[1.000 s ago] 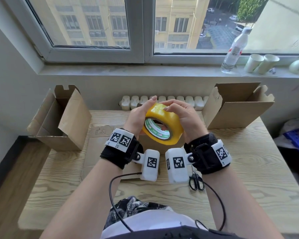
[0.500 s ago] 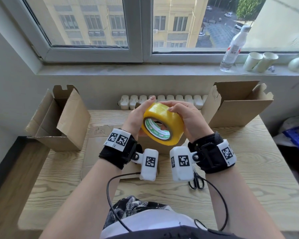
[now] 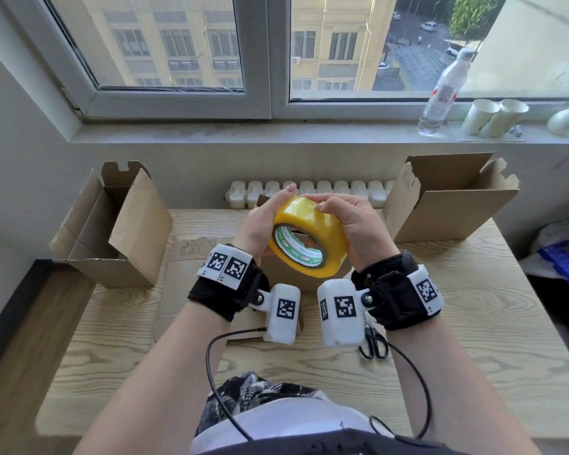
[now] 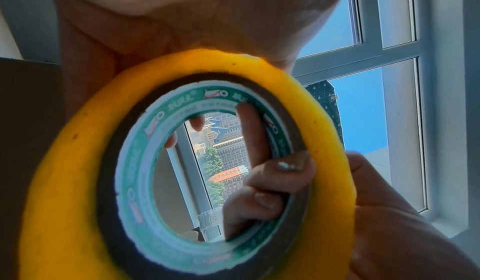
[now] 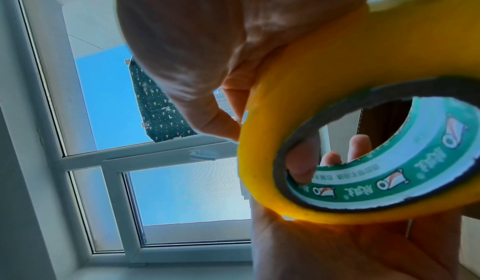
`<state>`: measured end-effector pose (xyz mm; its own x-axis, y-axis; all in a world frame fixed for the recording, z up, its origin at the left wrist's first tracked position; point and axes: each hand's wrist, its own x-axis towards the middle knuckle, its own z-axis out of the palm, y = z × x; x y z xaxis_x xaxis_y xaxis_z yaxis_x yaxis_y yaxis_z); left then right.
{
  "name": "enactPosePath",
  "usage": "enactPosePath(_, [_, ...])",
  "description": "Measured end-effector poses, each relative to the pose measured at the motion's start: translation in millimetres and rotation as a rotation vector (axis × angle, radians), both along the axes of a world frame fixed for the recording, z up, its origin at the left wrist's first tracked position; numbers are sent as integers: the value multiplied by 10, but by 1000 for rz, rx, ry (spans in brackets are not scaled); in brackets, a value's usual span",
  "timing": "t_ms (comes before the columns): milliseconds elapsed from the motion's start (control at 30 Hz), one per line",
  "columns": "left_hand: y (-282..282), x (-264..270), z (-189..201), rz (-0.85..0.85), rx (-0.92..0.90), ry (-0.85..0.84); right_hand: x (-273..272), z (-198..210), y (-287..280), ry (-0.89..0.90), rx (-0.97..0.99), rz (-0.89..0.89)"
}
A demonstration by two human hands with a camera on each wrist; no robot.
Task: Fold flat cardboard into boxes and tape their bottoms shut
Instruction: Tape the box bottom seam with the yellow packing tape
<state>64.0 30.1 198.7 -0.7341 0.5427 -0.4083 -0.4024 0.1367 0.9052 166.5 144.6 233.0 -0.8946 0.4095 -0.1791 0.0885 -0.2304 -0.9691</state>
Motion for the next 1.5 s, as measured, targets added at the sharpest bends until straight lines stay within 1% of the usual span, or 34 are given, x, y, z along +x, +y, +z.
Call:
enactPosePath(367, [7,19,-21,11,-5,6,37,-15,-9,-6,-18,-19])
enactPosePath(467, [12,35,-27,-16,-3,-4,53,-2,-1,-28,-45,-22])
enactPosePath(600, [8,35,-35,5,13,-16,71,30,22,-19,23,0])
enactPosePath(900, [5,42,-39,-2,19,1,59,-4,48,-17,-14,9])
enactPosePath(1100, [3,46,-40,12,-21,25,51,-8,48,-27,-22,-5])
enactPosePath(1200, [7,38,-1,-15,-6,36,50,-18,54,-15,-34,6])
enactPosePath(1500, [9,4,-21,6,-12,33,27,-40,72,11,-31,22])
